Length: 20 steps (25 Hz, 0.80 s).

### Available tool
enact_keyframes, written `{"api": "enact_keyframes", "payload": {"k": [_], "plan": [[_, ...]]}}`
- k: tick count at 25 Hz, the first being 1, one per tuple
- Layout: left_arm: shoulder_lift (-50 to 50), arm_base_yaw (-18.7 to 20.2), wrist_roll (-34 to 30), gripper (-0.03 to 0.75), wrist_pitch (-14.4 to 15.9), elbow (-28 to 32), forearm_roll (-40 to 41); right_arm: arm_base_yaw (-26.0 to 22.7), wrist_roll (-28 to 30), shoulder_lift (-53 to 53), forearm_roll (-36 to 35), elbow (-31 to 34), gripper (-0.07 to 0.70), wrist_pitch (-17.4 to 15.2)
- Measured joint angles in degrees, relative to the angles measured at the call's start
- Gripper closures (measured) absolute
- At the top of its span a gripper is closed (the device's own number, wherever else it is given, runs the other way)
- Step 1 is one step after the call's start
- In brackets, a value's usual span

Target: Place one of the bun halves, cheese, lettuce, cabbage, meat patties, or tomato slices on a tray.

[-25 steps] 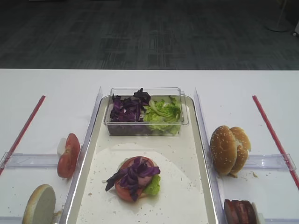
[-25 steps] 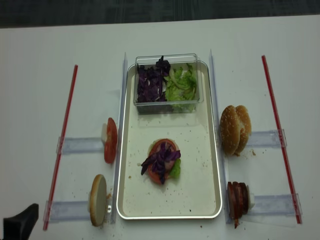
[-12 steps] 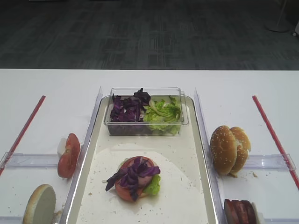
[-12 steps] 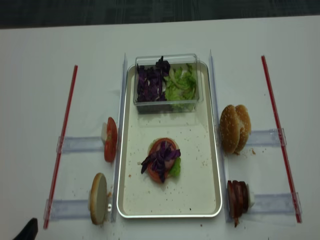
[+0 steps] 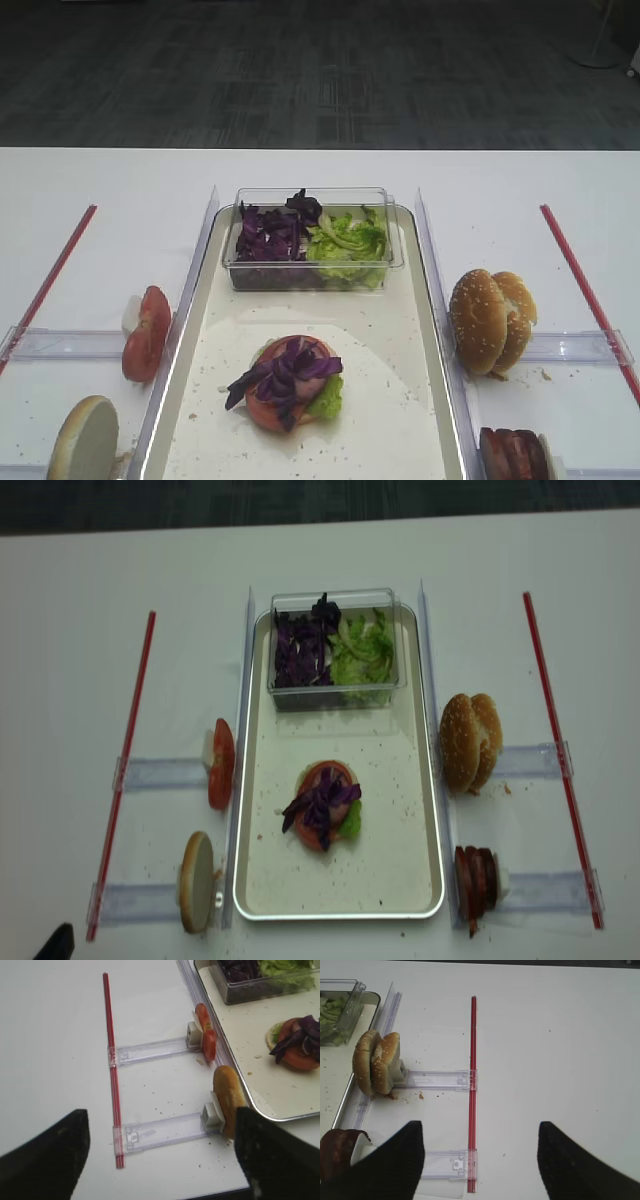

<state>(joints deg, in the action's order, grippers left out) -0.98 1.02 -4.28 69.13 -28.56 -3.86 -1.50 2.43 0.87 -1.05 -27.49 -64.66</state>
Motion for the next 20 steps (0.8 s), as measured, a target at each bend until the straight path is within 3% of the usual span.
{"api": "enact_keyframes", "payload": {"k": [8,20], "plan": [[0.0,0.0,4.3,0.171,-1.0,0.4,1.7,0.0,0.0,0.0,0.0,0.0,0.124,0.0],[0.0,0.0,4.3,0.171,-1.0,0.4,2.0,0.0,0.0,0.0,0.0,0.0,0.124,0.0]]}}
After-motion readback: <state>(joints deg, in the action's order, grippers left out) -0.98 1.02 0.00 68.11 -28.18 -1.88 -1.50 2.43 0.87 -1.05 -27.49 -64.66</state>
